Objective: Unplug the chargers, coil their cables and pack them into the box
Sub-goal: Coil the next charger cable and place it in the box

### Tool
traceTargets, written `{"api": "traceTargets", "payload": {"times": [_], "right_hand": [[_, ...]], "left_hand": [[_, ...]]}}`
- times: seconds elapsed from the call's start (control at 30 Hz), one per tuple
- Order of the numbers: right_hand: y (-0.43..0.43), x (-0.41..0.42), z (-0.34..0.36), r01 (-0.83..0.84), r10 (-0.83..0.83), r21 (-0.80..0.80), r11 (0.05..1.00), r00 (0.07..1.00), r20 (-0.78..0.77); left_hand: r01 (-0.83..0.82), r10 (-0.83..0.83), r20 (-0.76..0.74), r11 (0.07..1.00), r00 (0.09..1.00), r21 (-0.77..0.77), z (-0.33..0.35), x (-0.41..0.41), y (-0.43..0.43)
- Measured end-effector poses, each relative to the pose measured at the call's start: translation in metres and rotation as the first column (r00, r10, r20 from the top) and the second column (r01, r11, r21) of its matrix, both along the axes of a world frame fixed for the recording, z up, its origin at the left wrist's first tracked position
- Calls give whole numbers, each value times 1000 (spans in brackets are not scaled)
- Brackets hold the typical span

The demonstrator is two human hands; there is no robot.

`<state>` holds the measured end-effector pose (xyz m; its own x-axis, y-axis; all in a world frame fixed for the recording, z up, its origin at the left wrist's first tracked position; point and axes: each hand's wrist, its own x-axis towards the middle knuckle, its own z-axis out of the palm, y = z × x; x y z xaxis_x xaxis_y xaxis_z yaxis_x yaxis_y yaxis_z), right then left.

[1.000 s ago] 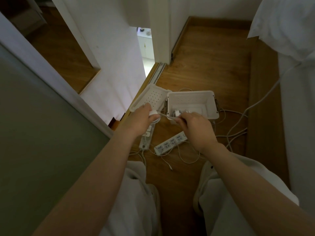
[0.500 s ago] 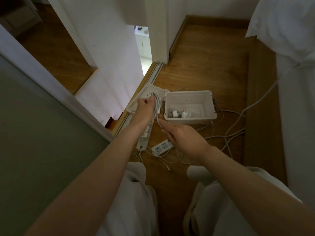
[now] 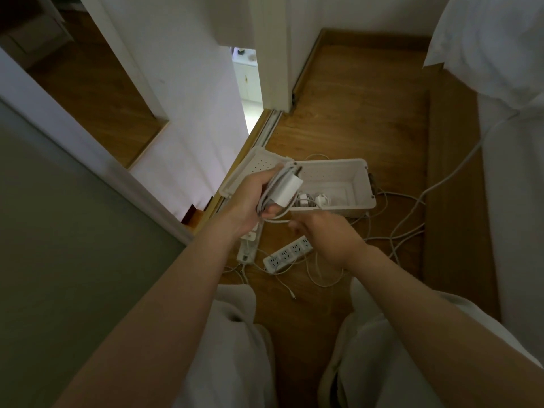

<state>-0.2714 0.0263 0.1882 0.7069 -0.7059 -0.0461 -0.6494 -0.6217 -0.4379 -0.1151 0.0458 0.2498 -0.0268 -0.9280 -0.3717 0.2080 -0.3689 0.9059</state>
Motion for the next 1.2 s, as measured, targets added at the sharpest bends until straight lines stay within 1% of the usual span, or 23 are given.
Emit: {"api": "traceTargets", "payload": {"times": [0.07, 0.13, 0.2, 0.27, 0.33, 0.47, 0.57, 0.67, 0.73, 0.8, 0.83, 0.87, 1.0, 1.1, 1.2], "right_hand": [[-4, -2, 4, 32, -33, 10, 999, 999, 41], [-5, -1, 10, 65, -74, 81, 995, 991, 114], [-5, 2, 15, 111, -156, 213, 971, 966, 208], [-4, 5, 20, 129, -234, 329, 936, 924, 302], [-4, 6, 28, 86, -234, 384, 919, 904, 357], [5, 3, 42, -75, -137, 483, 872, 910, 390], [12, 2, 44, -100, -148, 511, 853, 894, 422], [12, 0, 42, -16, -226, 516, 857, 887, 402], [10, -1, 39, 48, -249, 478, 877, 897, 366], [8, 0, 38, 73, -250, 446, 892, 902, 353], [8, -1, 37, 77, -254, 442, 894, 899, 356], [7, -1, 36, 81, -263, 445, 892, 893, 364], [3, -5, 35, 88, -285, 440, 894, 869, 404], [2, -6, 36, 79, -295, 459, 885, 858, 420], [1, -5, 36, 83, -326, 485, 871, 835, 443]], "left_hand": [[102, -102, 105, 995, 989, -1, -1, 5, 4], [163, -162, 213, 987, 964, 13, -1, 9, 7], [158, -160, 324, 987, 933, 32, 1, 9, 8], [133, -136, 381, 991, 914, 36, 2, 7, 10], [117, -117, 413, 993, 903, 26, 3, 7, 11], [112, -103, 468, 994, 878, 8, 0, 14, 12], [122, -97, 490, 992, 867, -20, -2, 14, 12], [144, -97, 563, 989, 821, -40, -5, 7, 10], [185, -98, 653, 981, 751, -65, -8, 1, 10], [236, -88, 743, 967, 663, -96, -10, -4, 11], [253, -89, 762, 962, 641, -100, -12, -5, 10], [265, -98, 763, 959, 639, -98, -13, -6, 10], [307, -139, 712, 945, 688, -111, -14, -5, 8], [338, -171, 701, 935, 692, -106, -15, -5, 8], [311, -118, 703, 938, 701, -153, -16, -5, 8]]}}
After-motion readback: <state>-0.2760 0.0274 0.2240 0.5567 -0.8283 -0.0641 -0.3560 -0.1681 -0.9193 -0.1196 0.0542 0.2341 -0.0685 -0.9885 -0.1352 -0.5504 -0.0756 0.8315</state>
